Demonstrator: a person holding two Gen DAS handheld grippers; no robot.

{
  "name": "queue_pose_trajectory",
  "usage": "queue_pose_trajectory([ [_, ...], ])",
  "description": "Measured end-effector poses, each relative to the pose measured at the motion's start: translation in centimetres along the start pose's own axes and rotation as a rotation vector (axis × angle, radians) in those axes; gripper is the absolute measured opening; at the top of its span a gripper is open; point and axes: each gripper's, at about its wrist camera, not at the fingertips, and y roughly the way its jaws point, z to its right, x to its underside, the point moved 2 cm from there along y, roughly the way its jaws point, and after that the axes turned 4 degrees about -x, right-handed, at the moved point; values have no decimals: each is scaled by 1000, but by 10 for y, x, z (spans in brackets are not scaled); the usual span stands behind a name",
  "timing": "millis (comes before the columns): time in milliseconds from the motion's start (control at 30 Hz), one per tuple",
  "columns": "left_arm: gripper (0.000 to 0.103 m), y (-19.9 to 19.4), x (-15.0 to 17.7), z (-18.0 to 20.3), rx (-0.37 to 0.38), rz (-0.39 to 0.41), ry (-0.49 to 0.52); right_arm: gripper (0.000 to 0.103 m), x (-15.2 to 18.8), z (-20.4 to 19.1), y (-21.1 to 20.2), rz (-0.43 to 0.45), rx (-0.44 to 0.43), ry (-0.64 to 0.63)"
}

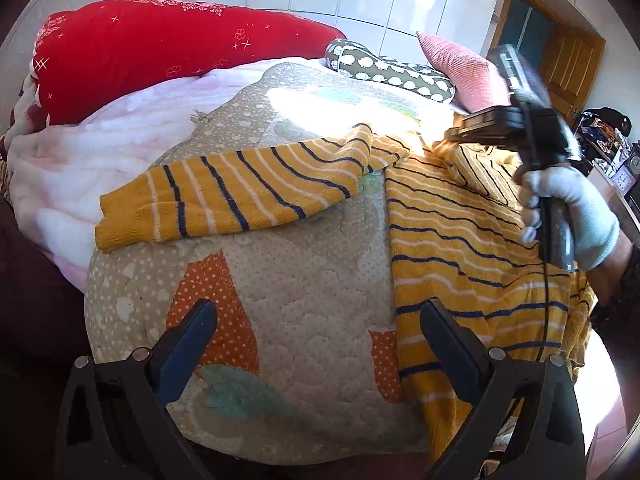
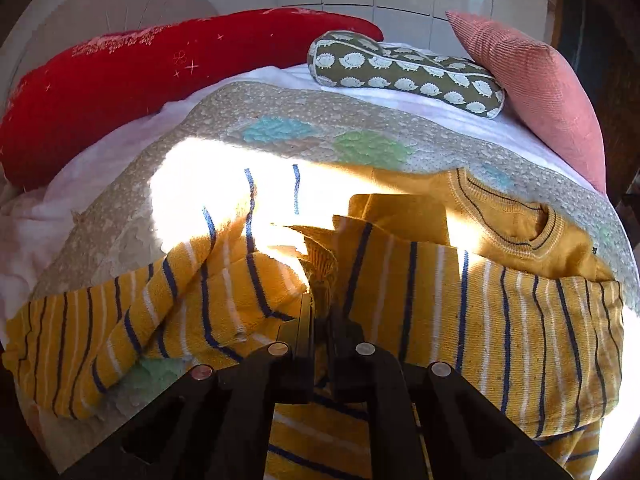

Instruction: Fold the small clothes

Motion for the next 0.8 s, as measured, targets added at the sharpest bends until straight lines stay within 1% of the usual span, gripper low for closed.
queue_pose_trajectory([
  [33,102,0,-1,1,3,-2,1,5,-1,18,-20,35,-3,41],
  [100,102,-1,-1,3,10,-7,4,5,3,58,-64,97,40,113],
  [133,102,-1,-1,5,14,-9,7,5,7,82,-86,124,77,150],
  [233,102,-1,0,12,22,-16,18,5,26,166,-147,173,237,285],
  [333,102,-3,2,20,31,-26,31,6,54,260,-194,159,409,483],
  [400,102,-3,3,24,36,-36,34,7,81,304,-217,124,464,607],
  [433,102,-2,3,26,37,-42,34,7,96,315,-226,114,468,640],
  [467,102,-1,4,27,39,-50,33,9,109,320,-233,106,460,652],
  [500,102,0,4,27,43,-60,30,14,123,319,-239,99,445,653],
  [533,102,2,5,28,49,-72,28,22,136,314,-243,90,417,649],
  [567,102,4,6,30,57,-86,26,27,147,306,-246,84,370,642],
  [600,102,7,8,31,69,-101,23,33,158,294,-247,80,304,632],
  [700,102,15,13,38,112,-144,17,38,187,243,-242,62,90,602],
  [767,102,21,17,43,142,-174,12,44,198,212,-239,69,-19,592],
  [800,102,23,19,46,156,-187,13,49,203,199,-237,73,-62,595],
])
